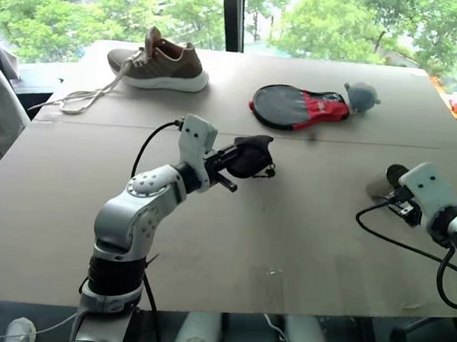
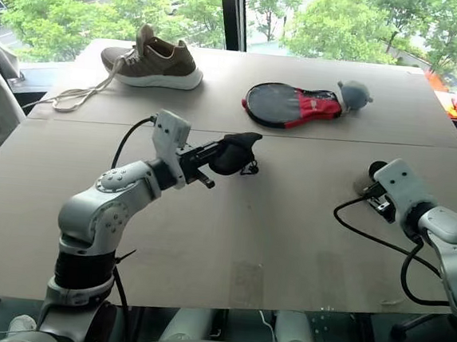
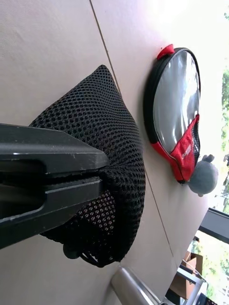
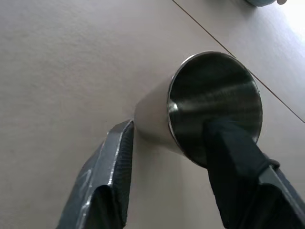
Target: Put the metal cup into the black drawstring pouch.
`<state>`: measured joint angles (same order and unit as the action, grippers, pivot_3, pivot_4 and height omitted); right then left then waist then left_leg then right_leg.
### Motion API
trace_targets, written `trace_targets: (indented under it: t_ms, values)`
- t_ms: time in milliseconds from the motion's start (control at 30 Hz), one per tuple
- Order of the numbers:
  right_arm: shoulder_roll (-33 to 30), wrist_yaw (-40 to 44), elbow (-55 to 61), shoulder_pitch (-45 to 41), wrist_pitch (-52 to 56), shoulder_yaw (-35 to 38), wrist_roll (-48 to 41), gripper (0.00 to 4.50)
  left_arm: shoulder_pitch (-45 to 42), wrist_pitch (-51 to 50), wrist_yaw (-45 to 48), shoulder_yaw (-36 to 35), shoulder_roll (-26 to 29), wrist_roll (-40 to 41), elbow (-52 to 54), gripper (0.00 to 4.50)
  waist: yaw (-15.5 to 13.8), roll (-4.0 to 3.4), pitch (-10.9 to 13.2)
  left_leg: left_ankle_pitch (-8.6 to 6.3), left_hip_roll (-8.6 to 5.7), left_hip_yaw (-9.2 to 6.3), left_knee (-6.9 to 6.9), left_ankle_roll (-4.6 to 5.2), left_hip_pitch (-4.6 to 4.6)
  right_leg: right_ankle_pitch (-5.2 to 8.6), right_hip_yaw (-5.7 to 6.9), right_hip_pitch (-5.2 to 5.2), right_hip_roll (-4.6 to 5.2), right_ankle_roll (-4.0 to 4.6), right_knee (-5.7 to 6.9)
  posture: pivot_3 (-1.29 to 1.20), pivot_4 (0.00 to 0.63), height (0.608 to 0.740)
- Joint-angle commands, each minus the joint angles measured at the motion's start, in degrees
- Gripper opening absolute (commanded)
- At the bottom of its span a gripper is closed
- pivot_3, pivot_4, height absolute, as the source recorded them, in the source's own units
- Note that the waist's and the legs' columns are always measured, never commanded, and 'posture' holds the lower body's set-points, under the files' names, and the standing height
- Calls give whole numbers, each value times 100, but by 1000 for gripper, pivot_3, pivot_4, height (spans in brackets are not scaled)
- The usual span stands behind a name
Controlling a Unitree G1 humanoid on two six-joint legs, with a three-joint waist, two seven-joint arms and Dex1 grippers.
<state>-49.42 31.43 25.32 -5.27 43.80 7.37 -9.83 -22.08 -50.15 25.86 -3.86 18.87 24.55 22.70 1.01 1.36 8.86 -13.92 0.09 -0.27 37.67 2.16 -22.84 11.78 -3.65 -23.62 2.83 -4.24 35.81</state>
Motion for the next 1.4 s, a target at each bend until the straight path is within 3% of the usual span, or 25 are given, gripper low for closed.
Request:
trace_targets:
  t_ms: [33,67,100,400,633,800,967,1100,1400]
  values:
    - [-112,131,292,111,242,23,-25,487,-142,-123,-64,-28,101,106,100,0,-17,3,2,0,1,0,0,0,0,0,0,0,-2,-1,0,0,150,740]
    - [-130,158,316,160,292,13,-15,128,-186,-168,-97,-49,95,121,54,0,-23,5,3,0,2,1,0,0,0,0,1,0,-3,0,0,0,150,740]
    - [-145,179,338,198,321,5,-7,55,-225,-214,-127,-78,84,145,23,0,-26,5,3,0,2,2,0,0,0,1,1,0,-2,2,0,0,150,740]
    - [-121,324,598,133,279,148,-107,55,-750,-1111,-502,-505,-158,655,-308,0,-34,14,9,0,2,-2,18,0,-5,12,-1,5,1,13,0,0,150,740]
    - [941,193,1258,-1186,913,520,-1466,55,-1540,-1747,-1054,-1129,-885,1248,-783,0,-28,24,17,0,2,-18,18,-1,-8,-3,4,3,-8,-5,3,0,150,740]
    - [1992,-221,1766,-2026,1296,673,-2653,55,-1964,-1993,-1270,-1260,-1074,1359,-1250,0,-31,25,20,-1,1,-37,15,-2,-14,-5,5,0,-5,-2,2,0,150,740]
    - [2657,-813,1826,-2509,1362,677,-3220,55,-2197,-2073,-1331,-1196,-1155,1418,-1587,0,-40,25,20,0,1,-42,11,-3,-17,-6,8,-3,4,-1,2,0,150,740]
    - [2692,-930,1778,-2433,1154,257,-3093,55,-2352,-2165,-1403,-1256,-1278,1547,-1697,0,-40,25,20,0,-2,-39,11,-3,-18,-6,8,-4,13,-1,2,0,150,740]
    - [2309,-690,1404,-1468,54,-924,-1942,55,-2532,-2759,-1832,-2039,-1488,2176,-1640,0,-16,24,21,0,-7,-32,0,-3,-16,-5,7,-10,12,-1,2,0,150,740]
